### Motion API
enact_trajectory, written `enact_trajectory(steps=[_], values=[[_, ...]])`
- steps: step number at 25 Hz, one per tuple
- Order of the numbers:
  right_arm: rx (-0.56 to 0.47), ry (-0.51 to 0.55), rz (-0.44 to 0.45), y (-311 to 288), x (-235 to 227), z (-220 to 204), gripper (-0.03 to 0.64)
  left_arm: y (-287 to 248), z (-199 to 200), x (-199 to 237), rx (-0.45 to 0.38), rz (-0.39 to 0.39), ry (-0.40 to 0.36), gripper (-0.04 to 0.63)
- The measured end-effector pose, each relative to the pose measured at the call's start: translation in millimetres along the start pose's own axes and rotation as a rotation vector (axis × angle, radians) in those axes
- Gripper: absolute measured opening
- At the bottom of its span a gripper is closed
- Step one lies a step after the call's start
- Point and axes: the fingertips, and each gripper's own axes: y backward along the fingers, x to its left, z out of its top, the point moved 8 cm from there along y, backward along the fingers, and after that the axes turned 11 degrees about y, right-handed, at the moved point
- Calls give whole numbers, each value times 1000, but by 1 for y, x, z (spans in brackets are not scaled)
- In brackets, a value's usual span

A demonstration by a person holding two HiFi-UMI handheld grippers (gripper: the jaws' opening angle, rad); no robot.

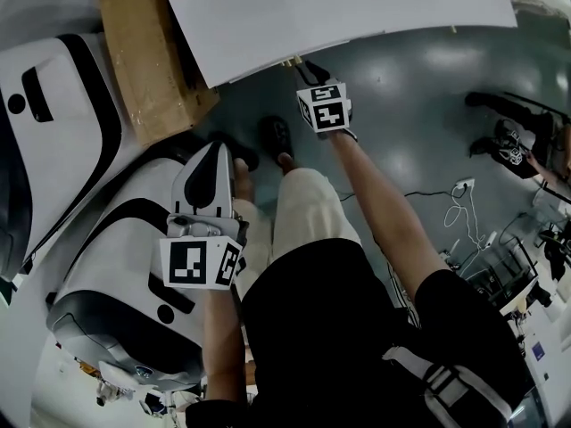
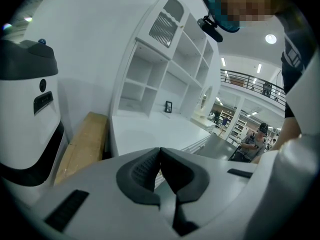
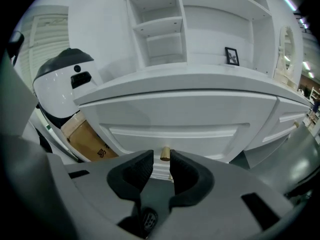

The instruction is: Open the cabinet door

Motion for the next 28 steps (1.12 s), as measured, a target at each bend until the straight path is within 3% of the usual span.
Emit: enact_trajectory(steps=[28], values=[[102, 2, -10, -45, -5, -1, 109, -18, -2, -3, 49, -43, -3, 22]])
